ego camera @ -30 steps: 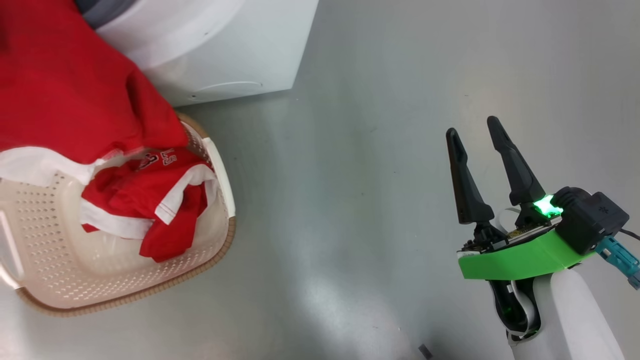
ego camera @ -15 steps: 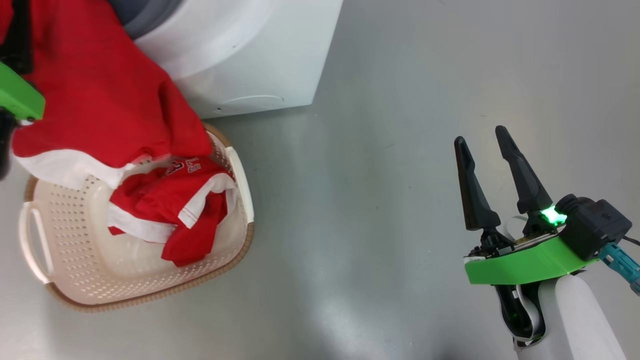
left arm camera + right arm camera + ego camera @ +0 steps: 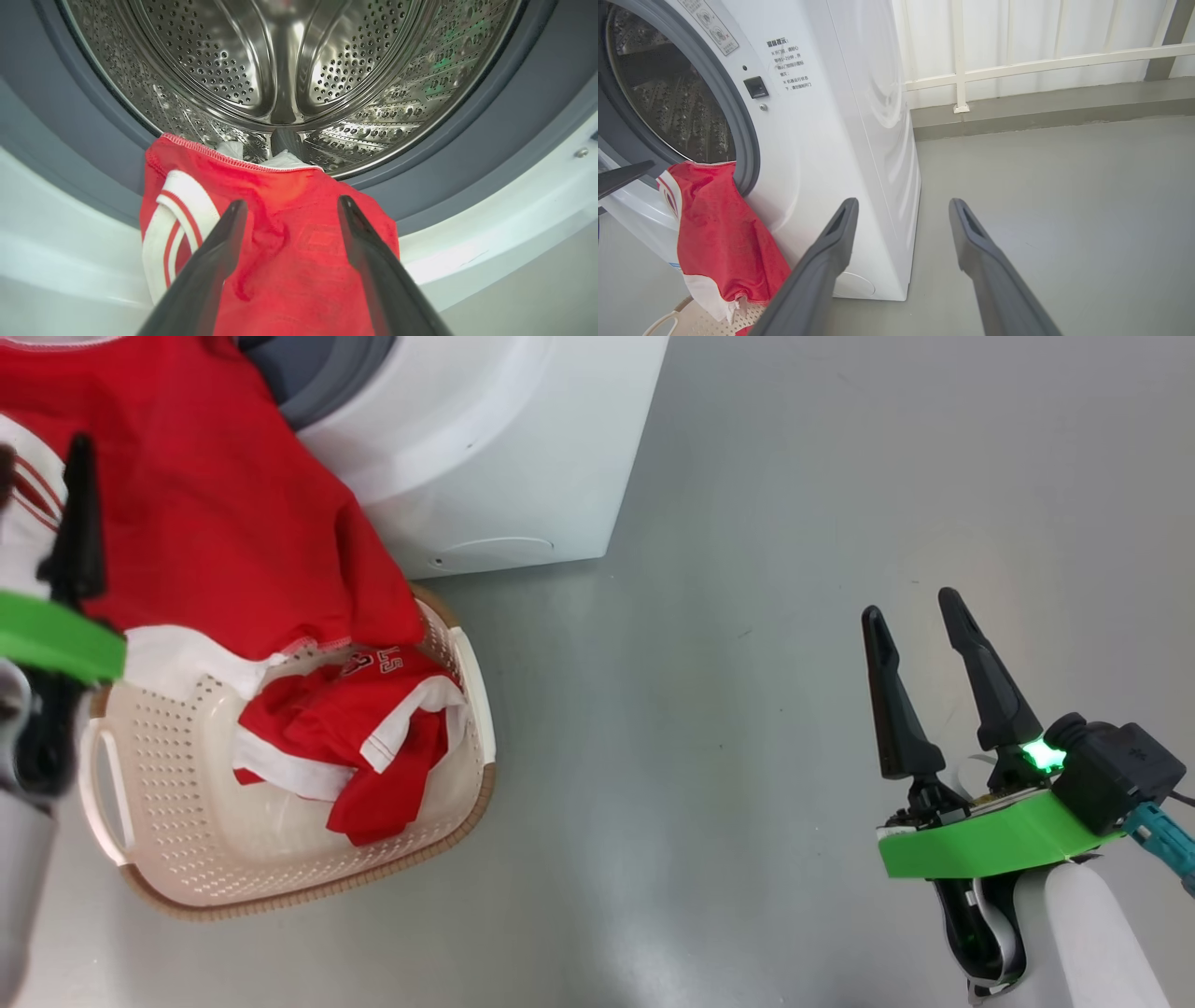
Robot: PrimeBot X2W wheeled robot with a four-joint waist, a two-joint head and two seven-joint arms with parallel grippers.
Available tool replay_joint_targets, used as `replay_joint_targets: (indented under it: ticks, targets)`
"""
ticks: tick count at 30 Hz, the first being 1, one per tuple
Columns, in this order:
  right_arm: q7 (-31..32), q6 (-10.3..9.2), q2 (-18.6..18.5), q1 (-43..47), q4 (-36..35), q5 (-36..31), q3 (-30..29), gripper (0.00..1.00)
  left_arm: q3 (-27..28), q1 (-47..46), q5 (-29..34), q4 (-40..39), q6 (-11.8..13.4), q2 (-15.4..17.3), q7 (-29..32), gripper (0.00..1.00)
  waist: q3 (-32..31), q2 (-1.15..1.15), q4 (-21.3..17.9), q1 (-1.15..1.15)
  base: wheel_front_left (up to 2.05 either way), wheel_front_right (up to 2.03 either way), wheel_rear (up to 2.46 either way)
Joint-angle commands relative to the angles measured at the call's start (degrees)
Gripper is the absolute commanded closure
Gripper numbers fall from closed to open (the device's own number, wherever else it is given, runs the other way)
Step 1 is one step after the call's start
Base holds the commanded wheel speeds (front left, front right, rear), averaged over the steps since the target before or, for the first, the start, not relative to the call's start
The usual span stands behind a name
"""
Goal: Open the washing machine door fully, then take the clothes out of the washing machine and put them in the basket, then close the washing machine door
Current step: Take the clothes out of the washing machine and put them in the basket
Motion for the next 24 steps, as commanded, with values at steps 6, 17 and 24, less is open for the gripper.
replay_joint_targets:
  ticks: [6, 17, 24]
  targets:
    - [-0.27, 0.09, 0.25, 1.59, -1.11, -0.91, 1.58, 0.00, 8.67, 8.96, 4.76, -7.05, 0.09, 1.72, -0.46, 0.00, -0.60, 0.00, 0.05, 0.00, 0.00, 0.00, 0.00]
    - [-0.27, 0.09, 0.25, 1.99, -0.84, -0.75, 1.89, 0.00, 21.36, 26.30, 9.85, -20.99, 1.90, -1.26, -0.47, 0.00, -1.26, 0.00, -0.51, 0.00, 0.00, 0.00, 0.00]
    - [-0.27, 0.09, 0.25, 2.23, -0.64, -0.85, 2.09, 0.00, 25.67, 33.32, 12.02, -27.56, 3.25, -4.05, -0.47, 0.00, -1.83, 0.00, -0.81, 0.00, 0.00, 0.00, 0.00]
